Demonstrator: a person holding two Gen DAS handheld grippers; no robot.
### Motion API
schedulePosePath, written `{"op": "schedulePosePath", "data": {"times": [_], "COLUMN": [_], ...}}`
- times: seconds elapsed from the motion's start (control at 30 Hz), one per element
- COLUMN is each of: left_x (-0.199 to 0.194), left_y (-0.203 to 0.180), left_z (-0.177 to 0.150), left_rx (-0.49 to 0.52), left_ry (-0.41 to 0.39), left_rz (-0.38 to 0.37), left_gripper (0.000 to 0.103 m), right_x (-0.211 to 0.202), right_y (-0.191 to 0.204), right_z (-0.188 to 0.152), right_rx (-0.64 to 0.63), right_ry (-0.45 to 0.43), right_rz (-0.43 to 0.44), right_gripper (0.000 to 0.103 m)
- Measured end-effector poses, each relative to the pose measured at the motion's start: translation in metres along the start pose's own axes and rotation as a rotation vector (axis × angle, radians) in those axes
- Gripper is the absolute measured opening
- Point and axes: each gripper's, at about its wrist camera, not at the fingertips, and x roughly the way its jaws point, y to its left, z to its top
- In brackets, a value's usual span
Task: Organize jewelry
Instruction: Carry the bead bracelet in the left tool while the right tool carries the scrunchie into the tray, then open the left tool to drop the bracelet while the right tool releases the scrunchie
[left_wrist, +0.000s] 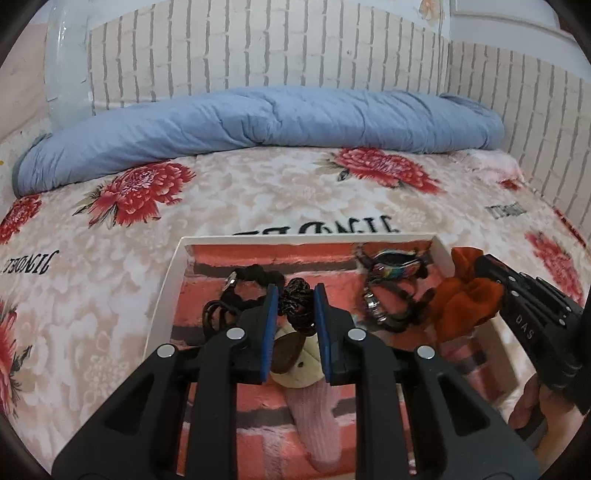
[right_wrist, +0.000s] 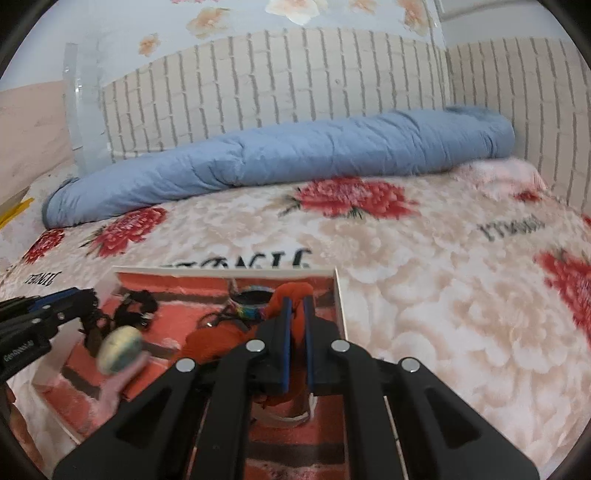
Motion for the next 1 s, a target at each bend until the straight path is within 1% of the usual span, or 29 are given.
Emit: {"op": "schedulePosePath", "data": {"times": [0.07,0.2,0.27,0.3,0.33,0.4,0.57,0.63,0.7,0.77,0.87,0.93,1.0], "left_x": [0.006,0.016,0.017,0.018,0.017,0.016,0.02,0.021,0.021,0.02,0.017,0.014,0.011], "left_y": [0.003,0.009,0.013,0.016,0.016,0.015,0.016,0.015,0.016,0.018,0.017,0.018,0.019], "left_z": [-0.003,-0.009,-0.011,-0.012,-0.013,-0.015,-0.019,-0.021,-0.023,-0.025,-0.026,-0.028,-0.03], "left_rx": [0.002,0.032,0.02,0.015,0.02,0.033,0.031,0.039,0.036,0.031,0.031,0.03,0.027], "left_ry": [0.008,0.016,0.023,0.026,0.024,0.016,0.027,0.028,0.029,0.025,0.015,0.007,0.004], "left_rz": [-0.003,0.038,0.027,0.02,0.026,0.043,0.037,0.05,0.047,0.047,0.052,0.049,0.048], "left_gripper": [0.019,0.019,0.02,0.024,0.032,0.04,0.042,0.047,0.052,0.055,0.061,0.065,0.067], "right_x": [0.008,0.011,0.011,0.01,0.01,0.007,0.005,0.004,0.003,0.001,-0.001,-0.006,-0.009], "right_y": [0.0,0.006,0.01,0.011,0.011,0.013,0.015,0.016,0.018,0.018,0.017,0.015,0.012], "right_z": [-0.006,-0.01,-0.012,-0.012,-0.012,-0.013,-0.014,-0.015,-0.016,-0.018,-0.019,-0.02,-0.02], "right_rx": [-0.012,-0.043,-0.071,-0.074,-0.077,-0.088,-0.09,-0.094,-0.102,-0.107,-0.105,-0.093,-0.082], "right_ry": [0.018,0.033,0.048,0.045,0.045,0.042,0.04,0.036,0.036,0.031,0.027,0.016,0.011], "right_rz": [-0.017,-0.035,-0.047,-0.049,-0.047,-0.044,-0.026,-0.019,-0.016,-0.017,-0.011,-0.011,-0.013], "right_gripper": [0.006,0.007,0.007,0.007,0.01,0.01,0.011,0.011,0.012,0.015,0.027,0.045,0.053]}}
